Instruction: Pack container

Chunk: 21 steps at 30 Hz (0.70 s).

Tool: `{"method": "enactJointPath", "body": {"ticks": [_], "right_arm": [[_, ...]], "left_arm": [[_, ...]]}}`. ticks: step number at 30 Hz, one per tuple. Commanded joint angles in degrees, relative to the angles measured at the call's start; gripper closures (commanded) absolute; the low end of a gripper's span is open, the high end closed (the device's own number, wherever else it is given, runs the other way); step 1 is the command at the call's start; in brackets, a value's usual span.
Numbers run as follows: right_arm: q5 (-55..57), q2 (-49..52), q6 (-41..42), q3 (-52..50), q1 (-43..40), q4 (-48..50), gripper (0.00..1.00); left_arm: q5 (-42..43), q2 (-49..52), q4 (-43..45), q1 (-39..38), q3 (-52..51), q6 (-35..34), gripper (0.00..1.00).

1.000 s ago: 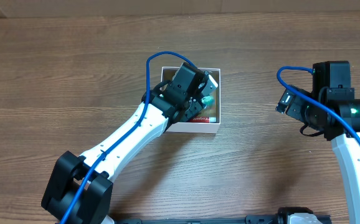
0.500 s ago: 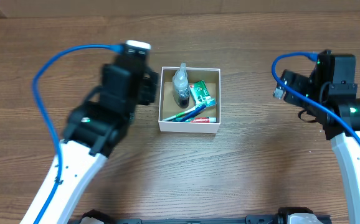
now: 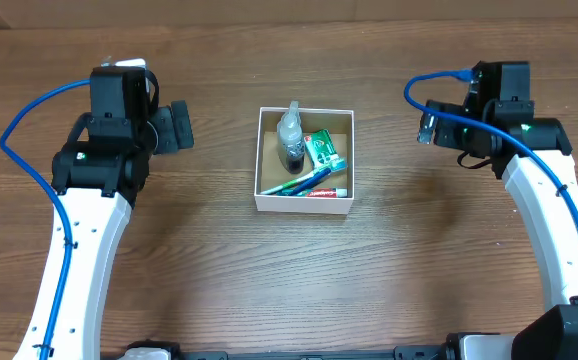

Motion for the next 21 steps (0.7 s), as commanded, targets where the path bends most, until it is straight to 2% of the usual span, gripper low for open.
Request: {"method": "enactJointPath", "body": {"ticks": [1,5,8,13,16,21], "right_arm": [[-0.7,-6.43,0.13,0.92,-0.11,-1.55,0.0],[0.55,-15.8,1.81,-1.81,-0.11,-1.11,0.0],[0.94,-25.55,2.43,-7.56,-0.11,0.81,0.0],[1.68,-43.67,3.61,-20.59,-0.11,3.82,0.0],[4.44,-56.92,6.6,-27.61,-0.11,1.92,0.0],[1.68,-63.8,6.58,-29.66,-0.11,0.5,0.0]], "left_arm": [[4.07,-3.06,-0.96,0.35,-0.07,1.2,0.0],[4.44,-8.76,-2.99,0.31,-0.11,1.25,0.0],[4.44,-15.28,-3.39,0.31,-2.69,1.25,0.0],[4.46,-30.86,-2.21,0.31,-13.9,0.66,0.0],[2.8,-46.64,-0.98,0.31,-25.35,-2.12,0.0],[0.59,-62.38,0.07,0.31,-34.86,-3.93,0.0]]}}
